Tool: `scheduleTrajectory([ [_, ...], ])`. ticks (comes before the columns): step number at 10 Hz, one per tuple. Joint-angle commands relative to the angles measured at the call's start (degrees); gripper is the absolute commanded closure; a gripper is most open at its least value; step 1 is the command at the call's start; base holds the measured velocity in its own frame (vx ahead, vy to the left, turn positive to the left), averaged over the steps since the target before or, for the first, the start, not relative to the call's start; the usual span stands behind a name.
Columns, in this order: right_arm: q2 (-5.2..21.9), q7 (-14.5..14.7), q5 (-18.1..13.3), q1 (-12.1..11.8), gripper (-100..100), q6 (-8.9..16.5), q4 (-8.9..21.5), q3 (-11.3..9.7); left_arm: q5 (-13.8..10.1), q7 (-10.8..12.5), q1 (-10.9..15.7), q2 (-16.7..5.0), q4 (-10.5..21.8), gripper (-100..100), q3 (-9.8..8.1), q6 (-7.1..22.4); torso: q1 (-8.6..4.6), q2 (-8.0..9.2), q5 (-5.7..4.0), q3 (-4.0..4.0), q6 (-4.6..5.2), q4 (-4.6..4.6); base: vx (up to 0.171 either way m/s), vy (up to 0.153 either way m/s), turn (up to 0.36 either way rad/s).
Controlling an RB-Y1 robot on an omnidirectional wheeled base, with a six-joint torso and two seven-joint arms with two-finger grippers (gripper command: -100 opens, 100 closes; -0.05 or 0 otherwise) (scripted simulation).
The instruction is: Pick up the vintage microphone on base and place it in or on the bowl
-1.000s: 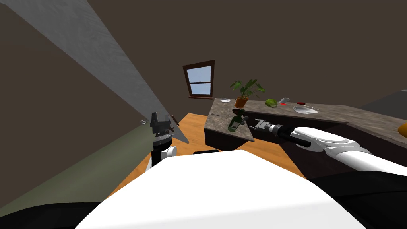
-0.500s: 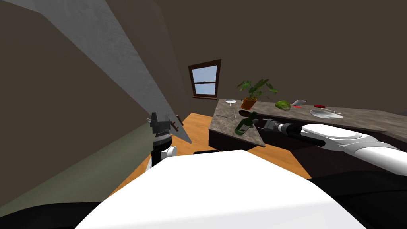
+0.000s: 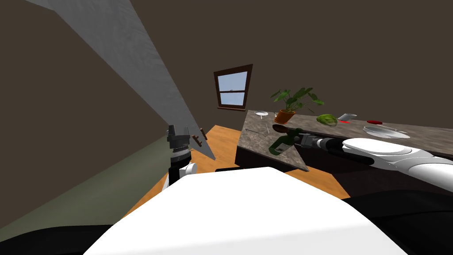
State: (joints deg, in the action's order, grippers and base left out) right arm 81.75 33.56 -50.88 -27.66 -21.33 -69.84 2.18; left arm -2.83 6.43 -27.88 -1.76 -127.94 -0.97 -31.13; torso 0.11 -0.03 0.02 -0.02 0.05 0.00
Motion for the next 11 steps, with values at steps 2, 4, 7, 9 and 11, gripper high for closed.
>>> scheduleTrajectory([
  [2, -1.23, 3.44, -0.1, 0.87, -100, -3.49, 2.8, 1.6, 0.0, 0.0, -0.02, 0.0, 0.0, 0, -0.01, 0.0, -0.02, -0.23, -0.01, -0.11, 0.06, -0.03, 0.107, 0.024, -0.146],
  [4, -2.47, 6.87, -0.2, 1.74, -100, -6.76, 5.59, 3.21, 0.0, 0.0, -0.02, 0.0, 0.0, 0, 0.0, 0.0, 0.17, -0.12, 0.02, -0.07, 0.08, -0.02, 0.054, 0.07, -0.202],
  [7, -3.7, 10.31, -0.3, 2.61, -100, -10.48, 8.39, 4.81, 0.0, 0.0, 0.0, 0.0, 0.0, 0, 0.0, 0.0, 0.09, -0.02, 0.02, -0.01, 0.03, 0.0, 0.033, 0.042, -0.123],
  [9, -3.7, 10.31, -0.3, 2.61, -100, -10.48, 8.39, 4.81, 0.0, 0.0, 0.01, 0.0, 0.0, 0, 0.0, 0.0, -0.16, 0.13, -0.04, 0.07, -0.03, 0.02, -0.013, -0.018, 0.051],
  [11, -3.7, 10.31, -0.3, 2.61, -100, -10.48, 8.39, 4.81, 0.0, 0.0, 0.0, 0.0, 0.0, 0, 0.0, 0.0, -0.14, 0.12, -0.04, 0.07, 0.0, 0.03, 0.003, 0.004, -0.011],
])
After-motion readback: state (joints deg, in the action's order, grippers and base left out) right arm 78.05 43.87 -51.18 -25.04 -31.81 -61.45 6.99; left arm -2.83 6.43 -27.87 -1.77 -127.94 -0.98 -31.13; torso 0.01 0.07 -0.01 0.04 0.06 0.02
